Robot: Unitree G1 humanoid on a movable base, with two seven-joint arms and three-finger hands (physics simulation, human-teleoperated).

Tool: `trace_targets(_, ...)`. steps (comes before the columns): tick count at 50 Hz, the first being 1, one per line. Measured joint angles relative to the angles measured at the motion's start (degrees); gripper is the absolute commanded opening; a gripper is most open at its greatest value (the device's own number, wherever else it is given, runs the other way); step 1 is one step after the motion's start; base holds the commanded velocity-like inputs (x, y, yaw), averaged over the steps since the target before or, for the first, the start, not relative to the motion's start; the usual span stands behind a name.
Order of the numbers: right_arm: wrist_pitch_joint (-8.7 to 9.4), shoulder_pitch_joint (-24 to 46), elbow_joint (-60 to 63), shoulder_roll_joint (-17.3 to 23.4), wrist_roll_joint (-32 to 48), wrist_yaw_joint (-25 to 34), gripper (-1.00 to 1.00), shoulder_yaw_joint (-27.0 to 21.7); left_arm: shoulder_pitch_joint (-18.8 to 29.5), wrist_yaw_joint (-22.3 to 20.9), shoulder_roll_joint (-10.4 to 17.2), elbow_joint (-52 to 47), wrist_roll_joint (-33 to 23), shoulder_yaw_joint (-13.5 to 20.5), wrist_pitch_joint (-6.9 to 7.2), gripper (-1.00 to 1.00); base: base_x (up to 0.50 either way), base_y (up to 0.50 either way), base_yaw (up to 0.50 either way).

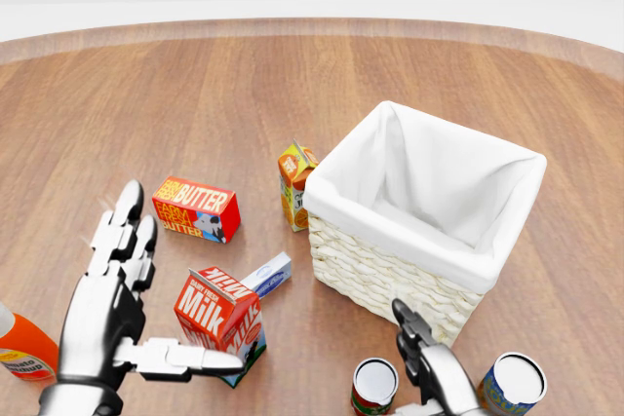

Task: Pick up the tomato sauce, and put it in the basket.

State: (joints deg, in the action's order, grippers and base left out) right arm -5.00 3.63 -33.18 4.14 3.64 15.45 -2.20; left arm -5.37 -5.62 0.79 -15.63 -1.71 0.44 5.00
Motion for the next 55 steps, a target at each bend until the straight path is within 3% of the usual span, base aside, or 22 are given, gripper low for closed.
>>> trace_targets(55, 0.00, 0.9, -2.8, 0.2, 1.1, -0.5, 1.00, 0.0, -0.5, -0.3, 0.0, 0.3, -0.2, -0.5, 0.00, 1.00, 0.00, 0.00, 0.00)
